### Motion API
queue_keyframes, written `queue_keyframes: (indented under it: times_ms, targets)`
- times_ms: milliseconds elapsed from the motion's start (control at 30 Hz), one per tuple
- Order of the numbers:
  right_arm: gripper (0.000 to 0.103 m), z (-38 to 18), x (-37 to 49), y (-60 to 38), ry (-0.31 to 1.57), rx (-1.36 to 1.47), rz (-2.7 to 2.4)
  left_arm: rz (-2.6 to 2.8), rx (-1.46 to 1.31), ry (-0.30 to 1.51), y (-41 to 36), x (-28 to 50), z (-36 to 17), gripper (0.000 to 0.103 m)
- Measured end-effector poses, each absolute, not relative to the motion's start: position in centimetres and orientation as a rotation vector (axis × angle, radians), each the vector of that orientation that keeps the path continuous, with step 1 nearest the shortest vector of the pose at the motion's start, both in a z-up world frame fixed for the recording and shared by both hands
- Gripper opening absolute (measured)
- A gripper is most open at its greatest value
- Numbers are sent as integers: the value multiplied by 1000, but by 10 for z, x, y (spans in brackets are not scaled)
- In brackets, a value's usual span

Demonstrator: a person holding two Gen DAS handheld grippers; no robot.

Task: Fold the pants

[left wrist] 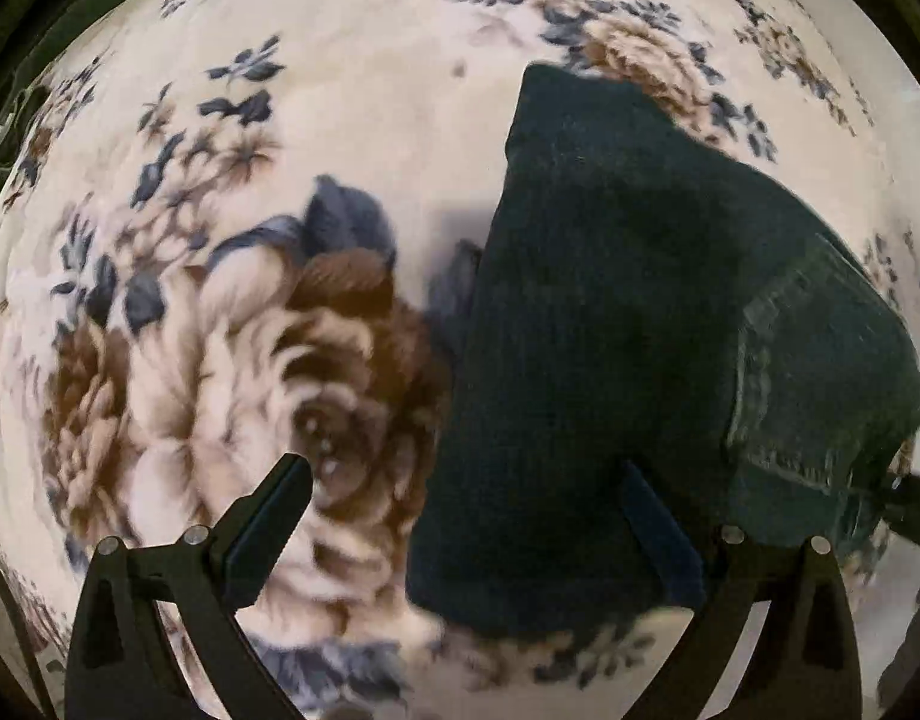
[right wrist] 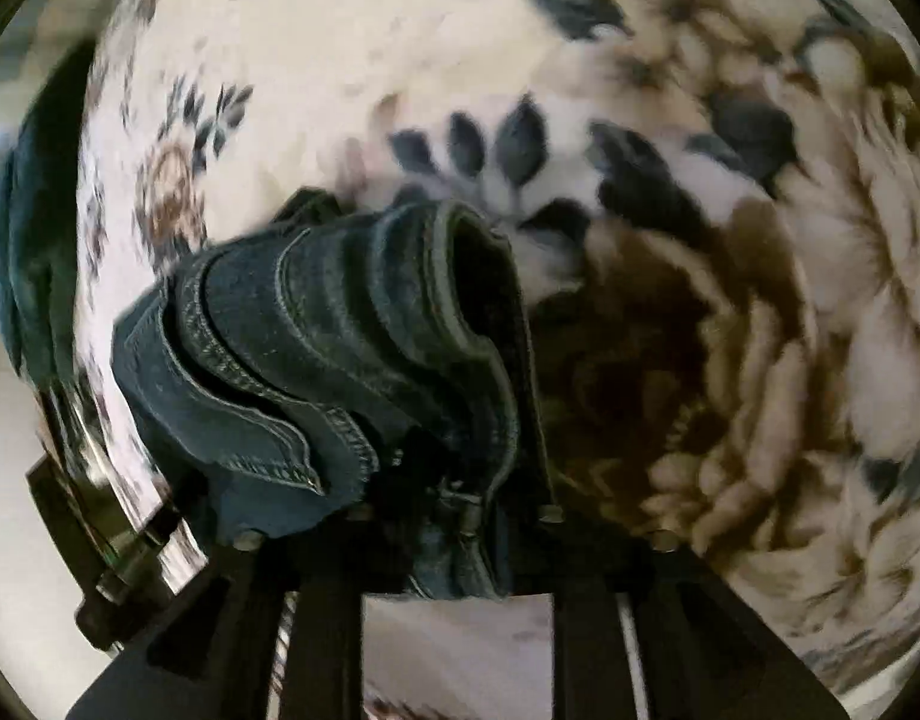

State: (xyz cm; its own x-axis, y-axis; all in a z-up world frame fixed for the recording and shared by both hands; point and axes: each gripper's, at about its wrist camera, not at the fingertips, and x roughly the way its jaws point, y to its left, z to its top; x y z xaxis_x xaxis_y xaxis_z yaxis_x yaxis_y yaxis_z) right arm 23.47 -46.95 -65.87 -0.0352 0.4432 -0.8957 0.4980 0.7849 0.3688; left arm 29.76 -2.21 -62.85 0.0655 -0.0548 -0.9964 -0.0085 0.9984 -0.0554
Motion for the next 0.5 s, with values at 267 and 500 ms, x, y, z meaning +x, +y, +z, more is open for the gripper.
queue_keyframes:
  times_ms: [267, 500]
  targets:
    - [82, -604, 243, -510, 1453, 972, 31, -182, -141, 1331, -31, 349, -549, 103]
    - [15, -645, 278, -497, 1437, 1106, 60, -246, 28, 1486, -70, 424, -622, 103]
